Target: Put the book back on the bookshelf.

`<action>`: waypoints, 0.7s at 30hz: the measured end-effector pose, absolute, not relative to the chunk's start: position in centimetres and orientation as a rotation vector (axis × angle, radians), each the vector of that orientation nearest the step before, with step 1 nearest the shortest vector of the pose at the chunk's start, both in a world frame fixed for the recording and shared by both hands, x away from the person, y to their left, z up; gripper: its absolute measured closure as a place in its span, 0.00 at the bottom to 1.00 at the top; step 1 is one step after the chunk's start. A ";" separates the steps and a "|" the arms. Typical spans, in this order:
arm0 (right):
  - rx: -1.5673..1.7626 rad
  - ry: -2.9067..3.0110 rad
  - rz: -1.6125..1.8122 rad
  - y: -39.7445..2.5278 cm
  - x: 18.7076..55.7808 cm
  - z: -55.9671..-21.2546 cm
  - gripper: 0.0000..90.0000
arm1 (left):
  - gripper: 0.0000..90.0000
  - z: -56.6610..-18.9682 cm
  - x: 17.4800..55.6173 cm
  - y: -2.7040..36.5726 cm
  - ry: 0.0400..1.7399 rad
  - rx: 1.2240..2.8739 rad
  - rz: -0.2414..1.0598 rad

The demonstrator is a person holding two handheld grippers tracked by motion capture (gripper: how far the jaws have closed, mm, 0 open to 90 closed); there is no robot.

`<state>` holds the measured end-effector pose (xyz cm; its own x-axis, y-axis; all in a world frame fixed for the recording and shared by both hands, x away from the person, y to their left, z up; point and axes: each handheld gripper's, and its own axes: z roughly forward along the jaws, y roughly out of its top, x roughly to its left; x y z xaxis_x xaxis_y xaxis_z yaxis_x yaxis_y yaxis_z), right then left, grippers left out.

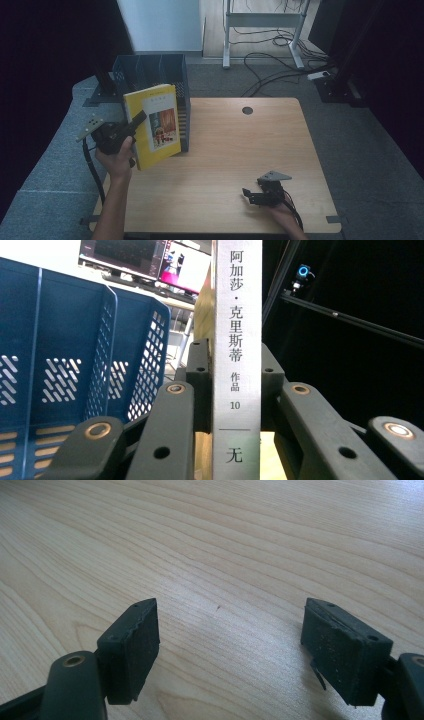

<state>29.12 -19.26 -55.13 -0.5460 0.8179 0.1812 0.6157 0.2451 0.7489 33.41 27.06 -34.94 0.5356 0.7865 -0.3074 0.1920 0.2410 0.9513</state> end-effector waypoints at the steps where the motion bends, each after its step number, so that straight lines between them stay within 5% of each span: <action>1: 1.341 2.271 1.188 -19.3 29.1 -55.1 0.26 | 0.84 -34.9 33.5 27.1 0.964 1.295 0.510; 21: 1.332 2.266 1.189 -19.3 29.1 -55.2 0.26 | 0.84 -35.2 36.5 26.4 1.000 1.284 0.529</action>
<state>29.07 -19.28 -55.21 -0.5476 0.8182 0.1750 0.6090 0.2463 0.7540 36.53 26.40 -35.20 0.5015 0.8061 -0.3143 0.1936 0.2495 0.9488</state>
